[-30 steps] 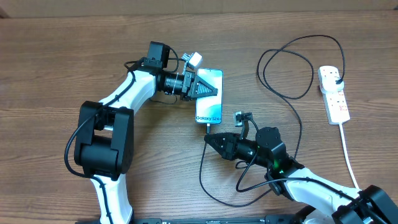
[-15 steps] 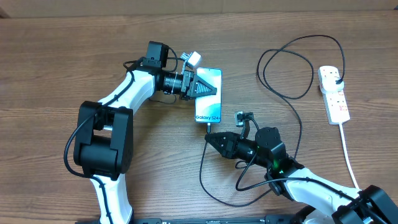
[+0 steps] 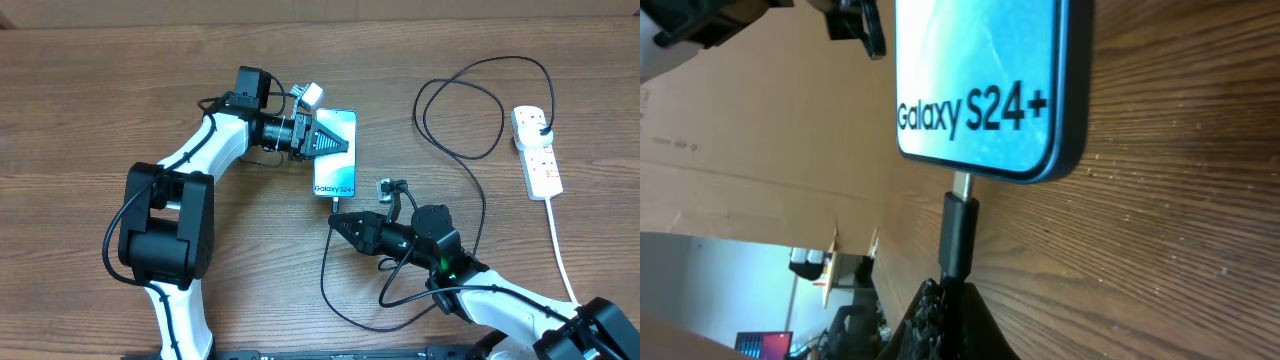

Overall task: Plug charger to phone and switch on socket
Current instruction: 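Push the black USB-C plug up into the phone's bottom port with the right gripper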

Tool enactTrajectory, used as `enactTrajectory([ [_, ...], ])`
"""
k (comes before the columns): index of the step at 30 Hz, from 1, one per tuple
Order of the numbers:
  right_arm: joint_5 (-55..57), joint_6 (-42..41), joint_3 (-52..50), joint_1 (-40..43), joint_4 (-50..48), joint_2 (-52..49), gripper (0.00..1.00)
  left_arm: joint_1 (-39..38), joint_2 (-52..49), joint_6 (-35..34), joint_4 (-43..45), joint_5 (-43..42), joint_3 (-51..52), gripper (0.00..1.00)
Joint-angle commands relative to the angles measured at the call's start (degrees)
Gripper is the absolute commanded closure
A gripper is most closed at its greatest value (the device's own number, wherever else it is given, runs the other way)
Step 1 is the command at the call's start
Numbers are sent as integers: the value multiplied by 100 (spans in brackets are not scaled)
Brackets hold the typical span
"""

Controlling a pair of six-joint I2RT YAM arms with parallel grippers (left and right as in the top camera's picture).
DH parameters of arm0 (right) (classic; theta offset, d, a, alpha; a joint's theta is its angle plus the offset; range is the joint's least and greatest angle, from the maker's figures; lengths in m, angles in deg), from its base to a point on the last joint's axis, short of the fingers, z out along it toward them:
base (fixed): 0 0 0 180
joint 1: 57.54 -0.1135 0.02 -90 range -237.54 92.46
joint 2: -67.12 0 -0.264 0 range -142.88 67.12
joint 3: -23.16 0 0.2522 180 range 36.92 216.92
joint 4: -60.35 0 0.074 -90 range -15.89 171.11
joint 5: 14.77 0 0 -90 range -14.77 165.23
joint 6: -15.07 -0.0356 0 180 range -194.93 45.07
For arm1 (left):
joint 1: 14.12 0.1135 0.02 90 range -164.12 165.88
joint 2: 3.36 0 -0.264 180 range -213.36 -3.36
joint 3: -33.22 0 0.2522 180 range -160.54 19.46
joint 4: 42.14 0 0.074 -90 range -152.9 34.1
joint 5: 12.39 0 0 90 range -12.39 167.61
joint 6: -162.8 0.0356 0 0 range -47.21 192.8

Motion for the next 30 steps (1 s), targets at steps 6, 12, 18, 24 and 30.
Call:
enactTrajectory([
  [6,44,4,26,24,-120,-17,96,-26,227,-212,-90,-260,20,96],
  [12,-63,17,26,24,-127,-17,96,-28,227,-212,-94,-262,20,96],
  [18,-289,225,26,24,-127,-17,96,-28,227,-212,-103,-260,20,96],
  [24,-118,247,26,24,-120,-17,96,-26,227,-212,-107,-260,20,96],
  [30,-81,291,26,22,-96,-17,96,-28,227,-369,-109,-260,20,96],
])
